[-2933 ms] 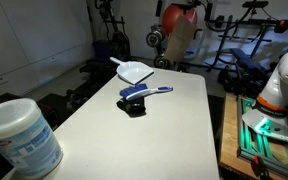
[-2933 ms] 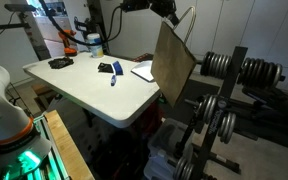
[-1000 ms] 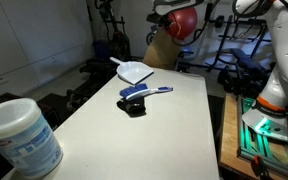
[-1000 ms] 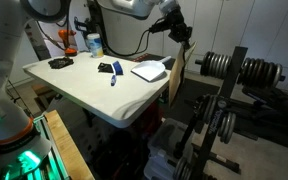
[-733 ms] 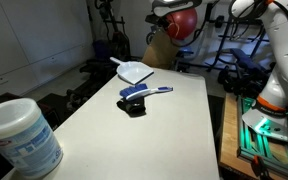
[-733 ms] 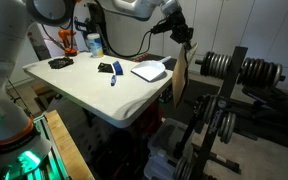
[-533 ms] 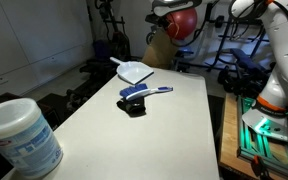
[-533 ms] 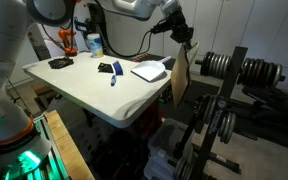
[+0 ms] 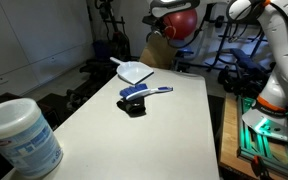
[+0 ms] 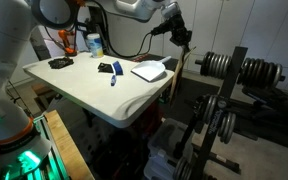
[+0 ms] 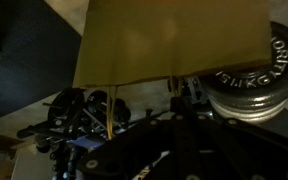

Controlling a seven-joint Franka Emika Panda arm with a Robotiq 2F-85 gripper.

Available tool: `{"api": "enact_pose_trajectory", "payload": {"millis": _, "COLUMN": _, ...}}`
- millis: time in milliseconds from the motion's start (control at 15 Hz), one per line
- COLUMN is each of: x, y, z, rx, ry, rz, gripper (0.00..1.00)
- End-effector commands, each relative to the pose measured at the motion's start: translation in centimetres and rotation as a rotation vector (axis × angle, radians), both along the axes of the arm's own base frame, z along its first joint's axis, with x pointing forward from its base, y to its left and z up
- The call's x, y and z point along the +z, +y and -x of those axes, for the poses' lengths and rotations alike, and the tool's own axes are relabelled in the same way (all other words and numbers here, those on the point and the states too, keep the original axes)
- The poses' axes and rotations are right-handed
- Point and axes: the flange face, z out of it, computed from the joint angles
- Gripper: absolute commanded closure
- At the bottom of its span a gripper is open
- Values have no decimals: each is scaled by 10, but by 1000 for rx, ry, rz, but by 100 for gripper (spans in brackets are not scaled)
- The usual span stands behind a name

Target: Pick up the brown paper bag and hang it on the topmost barbell

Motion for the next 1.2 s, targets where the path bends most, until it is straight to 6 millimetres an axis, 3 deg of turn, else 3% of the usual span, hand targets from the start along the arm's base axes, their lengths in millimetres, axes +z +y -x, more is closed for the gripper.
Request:
{"api": "enact_pose_trajectory", "payload": {"millis": 0, "x": -10, "y": -4, "z": -18, "rx": 28, "ry": -59, "rz": -54, "gripper": 98}}
{"api": "enact_pose_trajectory", "payload": {"millis": 1133, "x": -43, "y": -17, "z": -61, "rx": 72, "ry": -258, "rz": -181, "gripper": 98}}
